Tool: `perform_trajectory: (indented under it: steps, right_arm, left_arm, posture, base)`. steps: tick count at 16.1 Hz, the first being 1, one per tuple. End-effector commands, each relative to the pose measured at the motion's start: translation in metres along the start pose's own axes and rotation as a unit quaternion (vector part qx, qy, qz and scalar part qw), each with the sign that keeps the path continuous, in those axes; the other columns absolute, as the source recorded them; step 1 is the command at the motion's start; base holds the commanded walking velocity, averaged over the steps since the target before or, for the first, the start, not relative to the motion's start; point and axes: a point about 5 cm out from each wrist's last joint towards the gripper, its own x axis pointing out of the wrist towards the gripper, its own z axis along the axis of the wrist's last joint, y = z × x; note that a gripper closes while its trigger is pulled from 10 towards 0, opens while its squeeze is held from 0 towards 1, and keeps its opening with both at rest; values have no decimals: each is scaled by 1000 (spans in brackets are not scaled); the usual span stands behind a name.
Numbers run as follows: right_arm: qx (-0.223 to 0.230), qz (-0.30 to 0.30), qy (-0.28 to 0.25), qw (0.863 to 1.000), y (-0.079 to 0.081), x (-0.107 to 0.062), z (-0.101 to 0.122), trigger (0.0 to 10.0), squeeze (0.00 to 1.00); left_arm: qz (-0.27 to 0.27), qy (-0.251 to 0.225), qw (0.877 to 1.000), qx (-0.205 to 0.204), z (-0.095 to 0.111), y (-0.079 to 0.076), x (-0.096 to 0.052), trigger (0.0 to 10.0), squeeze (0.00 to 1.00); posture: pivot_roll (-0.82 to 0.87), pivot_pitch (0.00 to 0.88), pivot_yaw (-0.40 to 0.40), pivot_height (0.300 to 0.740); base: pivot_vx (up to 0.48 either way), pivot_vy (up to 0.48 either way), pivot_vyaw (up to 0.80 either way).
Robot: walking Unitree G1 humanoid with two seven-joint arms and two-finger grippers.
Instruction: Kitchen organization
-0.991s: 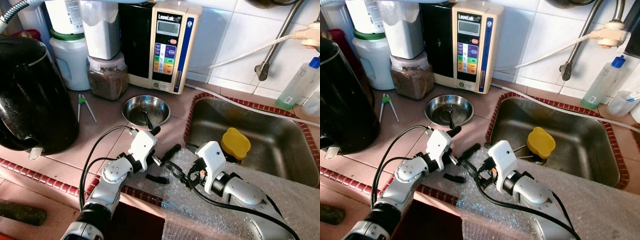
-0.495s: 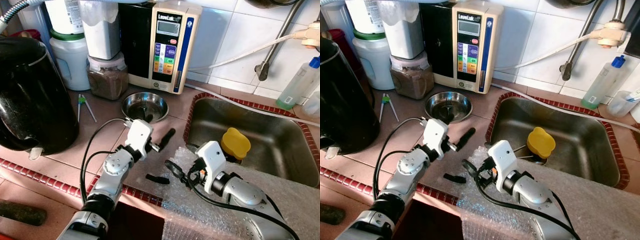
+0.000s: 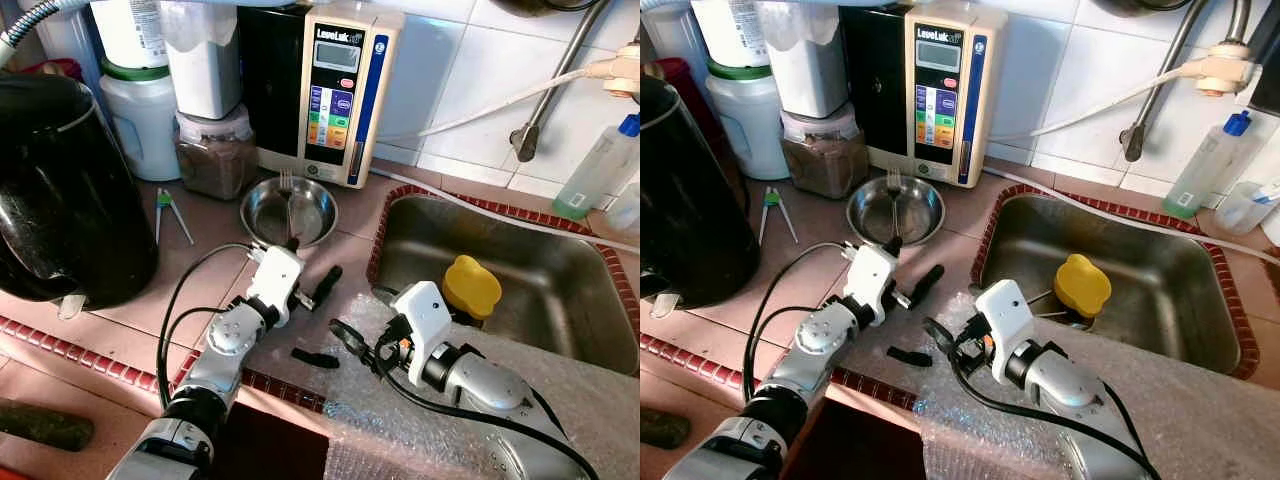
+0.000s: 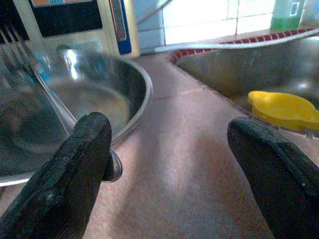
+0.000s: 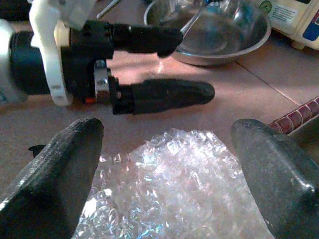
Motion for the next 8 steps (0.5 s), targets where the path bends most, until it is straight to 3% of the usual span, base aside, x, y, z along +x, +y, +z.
perform_trajectory:
  steps: [1, 8]
  right_arm:
    - [-8, -6, -2, 1000, -3, 0, 2, 10000, 0]
    - [-11, -9, -2, 1000, -4, 0, 2, 10000, 0]
  left_arm:
    - [0, 5, 1000, 9, 0, -1, 3, 10000, 0]
    - [71, -8, 997, 35, 7, 22, 1, 10000, 0]
  posture:
    - [49, 0, -68, 740]
    - [51, 0, -67, 740]
  base:
    - [0, 0, 0]
    - [0, 0, 0]
